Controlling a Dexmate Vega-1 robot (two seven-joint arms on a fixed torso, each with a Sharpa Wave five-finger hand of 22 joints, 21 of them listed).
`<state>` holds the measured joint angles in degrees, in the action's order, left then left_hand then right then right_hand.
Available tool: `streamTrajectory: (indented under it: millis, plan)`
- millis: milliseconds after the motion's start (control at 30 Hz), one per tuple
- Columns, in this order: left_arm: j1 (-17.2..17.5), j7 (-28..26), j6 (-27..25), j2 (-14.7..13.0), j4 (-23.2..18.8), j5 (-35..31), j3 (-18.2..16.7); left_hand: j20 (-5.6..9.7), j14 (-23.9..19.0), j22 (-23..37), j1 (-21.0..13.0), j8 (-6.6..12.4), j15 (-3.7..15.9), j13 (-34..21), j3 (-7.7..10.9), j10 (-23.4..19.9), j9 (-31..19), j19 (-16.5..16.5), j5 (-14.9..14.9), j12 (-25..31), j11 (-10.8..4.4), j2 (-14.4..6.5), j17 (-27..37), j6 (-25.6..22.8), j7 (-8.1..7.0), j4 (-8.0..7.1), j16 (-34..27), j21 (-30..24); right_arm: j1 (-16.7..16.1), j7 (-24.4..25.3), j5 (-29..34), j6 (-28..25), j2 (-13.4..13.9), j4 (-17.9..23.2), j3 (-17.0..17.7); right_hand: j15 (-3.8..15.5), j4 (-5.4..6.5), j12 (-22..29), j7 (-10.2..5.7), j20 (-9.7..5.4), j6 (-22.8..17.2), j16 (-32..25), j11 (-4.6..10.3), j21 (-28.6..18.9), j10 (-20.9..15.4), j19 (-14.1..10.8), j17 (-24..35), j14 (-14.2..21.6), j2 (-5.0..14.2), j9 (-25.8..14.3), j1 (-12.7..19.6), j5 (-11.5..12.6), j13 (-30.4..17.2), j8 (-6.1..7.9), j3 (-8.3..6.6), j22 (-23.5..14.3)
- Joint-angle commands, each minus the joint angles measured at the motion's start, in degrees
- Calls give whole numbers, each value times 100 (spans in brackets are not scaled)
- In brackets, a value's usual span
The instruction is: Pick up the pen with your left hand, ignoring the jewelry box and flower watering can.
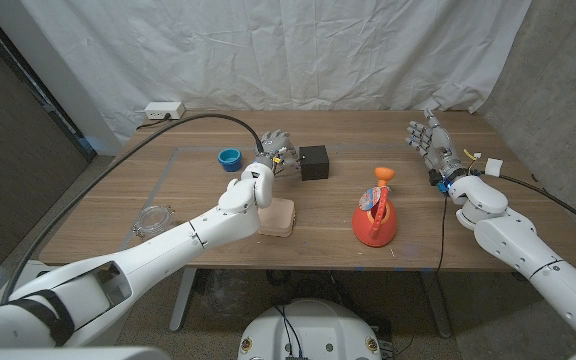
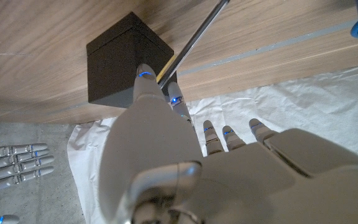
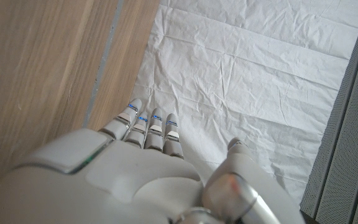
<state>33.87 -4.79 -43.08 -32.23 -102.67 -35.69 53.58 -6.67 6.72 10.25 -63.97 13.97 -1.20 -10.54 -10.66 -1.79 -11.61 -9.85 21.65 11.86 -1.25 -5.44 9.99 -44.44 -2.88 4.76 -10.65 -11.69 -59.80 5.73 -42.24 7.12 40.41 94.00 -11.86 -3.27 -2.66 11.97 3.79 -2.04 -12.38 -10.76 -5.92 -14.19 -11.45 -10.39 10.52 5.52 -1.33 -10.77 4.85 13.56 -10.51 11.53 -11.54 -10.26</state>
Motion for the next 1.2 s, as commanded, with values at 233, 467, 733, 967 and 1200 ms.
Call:
streamTrajectory:
  millis: [233,467,733,967,1200]
  plan:
    - [-17,-159,221,96,262,186,-11,-64,-83,19,-51,15,69,-10,-24,-22,-20,-100,42,2,-123,-87,25,-130,-20,-23,-21,-3,3,58,-13,-176,70,69,2,-49,5,16,-39,5,-11,-11,-35,14,-30,-54,21,43,21,-22,-10,31,-13,-18,36,-18]
    - [-17,-202,174,88,197,182,-41,-78,-173,19,-106,37,97,-10,4,-102,-24,-34,37,26,-148,-145,26,-232,-2,-13,-43,-24,89,32,10,-212,51,29,-53,-54,4,12,-41,11,-2,-10,-42,28,-20,-52,21,42,23,-22,-11,31,-13,-21,42,-19]
    - [3,-283,186,69,167,185,-66,-103,-218,16,-135,48,118,-10,31,-153,-26,5,25,37,-182,-216,31,-308,7,-21,-48,-30,173,30,32,-269,48,15,-97,-69,4,14,-47,15,-4,-10,-44,38,-26,-57,21,42,26,-22,-13,30,-13,-20,48,-20]
    - [10,-348,250,97,236,249,-93,-116,-266,15,-171,69,146,-10,53,-200,-26,42,11,45,-195,-258,31,-402,5,-17,-53,-36,224,30,43,-296,39,-2,-122,-58,3,12,-49,17,-5,-10,-49,49,-20,-61,21,42,28,-22,-13,30,-13,-19,53,-20]
    - [-38,-315,279,135,312,291,-64,-136,-331,13,-221,114,162,-9,76,-266,-26,83,-17,54,-228,-288,29,-574,27,-7,-54,-39,257,15,33,-282,16,-53,-126,-71,1,15,-49,23,3,-9,-45,59,-25,-61,21,41,29,-22,-12,29,-13,-22,58,-21]
